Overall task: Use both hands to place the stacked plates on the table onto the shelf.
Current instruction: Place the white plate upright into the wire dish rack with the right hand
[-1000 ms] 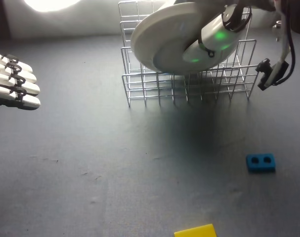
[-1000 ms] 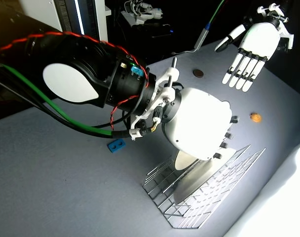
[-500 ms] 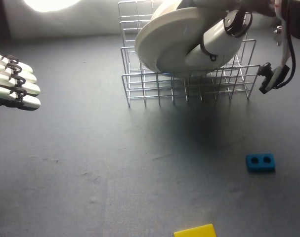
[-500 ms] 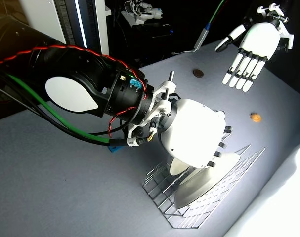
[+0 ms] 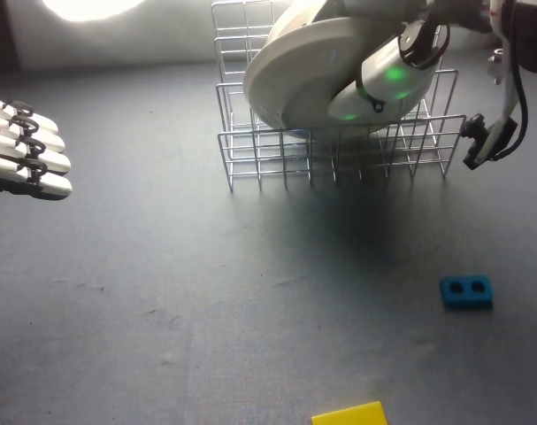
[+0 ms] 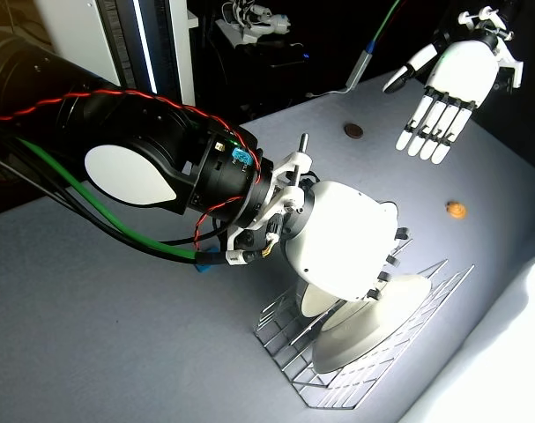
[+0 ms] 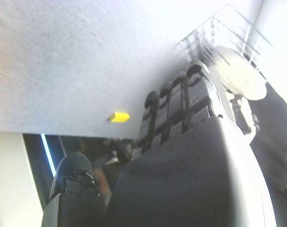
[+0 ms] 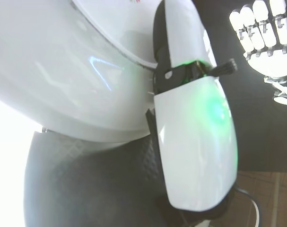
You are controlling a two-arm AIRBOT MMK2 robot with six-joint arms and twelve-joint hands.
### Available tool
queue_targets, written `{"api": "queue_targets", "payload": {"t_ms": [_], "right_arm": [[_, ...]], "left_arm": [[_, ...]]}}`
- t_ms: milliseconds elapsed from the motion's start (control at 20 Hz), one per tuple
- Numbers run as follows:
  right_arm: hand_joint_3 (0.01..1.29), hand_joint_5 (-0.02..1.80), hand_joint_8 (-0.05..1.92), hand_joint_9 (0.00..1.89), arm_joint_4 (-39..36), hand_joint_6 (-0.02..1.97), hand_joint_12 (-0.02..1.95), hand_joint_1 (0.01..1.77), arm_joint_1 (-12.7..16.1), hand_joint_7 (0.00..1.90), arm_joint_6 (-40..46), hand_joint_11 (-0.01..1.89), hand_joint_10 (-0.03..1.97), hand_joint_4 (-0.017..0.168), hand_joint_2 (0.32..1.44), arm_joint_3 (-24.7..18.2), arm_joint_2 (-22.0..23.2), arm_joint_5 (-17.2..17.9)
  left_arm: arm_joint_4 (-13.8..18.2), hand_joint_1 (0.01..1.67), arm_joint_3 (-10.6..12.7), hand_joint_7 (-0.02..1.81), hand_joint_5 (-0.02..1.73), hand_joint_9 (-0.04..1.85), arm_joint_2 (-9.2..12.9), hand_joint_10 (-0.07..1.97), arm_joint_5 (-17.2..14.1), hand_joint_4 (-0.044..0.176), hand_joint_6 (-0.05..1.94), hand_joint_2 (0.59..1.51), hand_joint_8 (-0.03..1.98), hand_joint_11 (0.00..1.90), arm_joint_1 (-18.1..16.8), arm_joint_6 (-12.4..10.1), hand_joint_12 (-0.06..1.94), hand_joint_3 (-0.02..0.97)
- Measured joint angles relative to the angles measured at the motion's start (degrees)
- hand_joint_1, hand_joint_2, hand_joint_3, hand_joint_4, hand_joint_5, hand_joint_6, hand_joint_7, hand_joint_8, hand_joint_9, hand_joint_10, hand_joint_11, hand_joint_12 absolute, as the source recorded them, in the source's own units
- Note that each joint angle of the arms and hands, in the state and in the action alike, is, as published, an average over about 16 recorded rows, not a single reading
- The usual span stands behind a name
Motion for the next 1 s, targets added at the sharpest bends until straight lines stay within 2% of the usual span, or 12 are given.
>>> {"api": "queue_targets", "payload": {"t_ms": [200,450,600,900,1000], "right_arm": [[0.01,0.83,0.85,0.98,0.1,1.06,1.15,1.30,-0.1,0.98,-0.2,0.79,0.73,-0.005,1.00,0.1,0.0,-0.1],[0.01,0.82,0.56,0.95,0.2,0.72,1.16,1.27,-0.2,0.97,-0.5,0.76,0.63,-0.004,1.01,0.2,0.0,-0.1],[0.01,0.81,0.43,0.93,0.3,0.56,1.18,1.25,-0.2,0.96,-0.6,0.72,0.50,-0.004,1.03,0.3,0.0,-0.1],[0.01,0.80,0.45,0.92,0.3,0.58,1.18,1.26,-0.3,0.94,-1.0,0.70,0.57,-0.005,1.05,0.6,-0.1,0.0],[0.01,0.80,0.52,0.93,0.3,0.63,1.18,1.27,-0.3,0.95,-1.2,0.71,0.61,-0.006,1.05,0.8,-0.1,0.1]], "left_arm": [[0.0,0.01,0.0,0.02,0.06,0.02,0.0,-0.06,0.0,0.004,0.02,1.142,0.00,0.02,0.0,0.0,-0.01,0.019],[0.0,0.01,-0.1,0.03,0.07,0.02,0.0,-0.06,0.0,0.003,0.02,1.143,0.00,0.02,0.1,0.0,-0.01,0.019],[0.0,0.01,-0.1,0.02,0.07,0.02,0.0,-0.06,0.0,0.003,0.02,1.144,0.00,0.01,0.2,0.0,-0.01,0.019],[0.0,0.01,-0.1,0.03,0.07,0.02,0.0,-0.06,0.0,0.003,0.02,1.144,0.00,0.01,0.3,0.0,-0.01,0.019],[0.0,0.01,-0.1,0.03,0.07,0.02,0.0,-0.06,0.0,0.003,0.02,1.144,0.00,0.01,0.3,0.1,-0.01,0.018]]}}
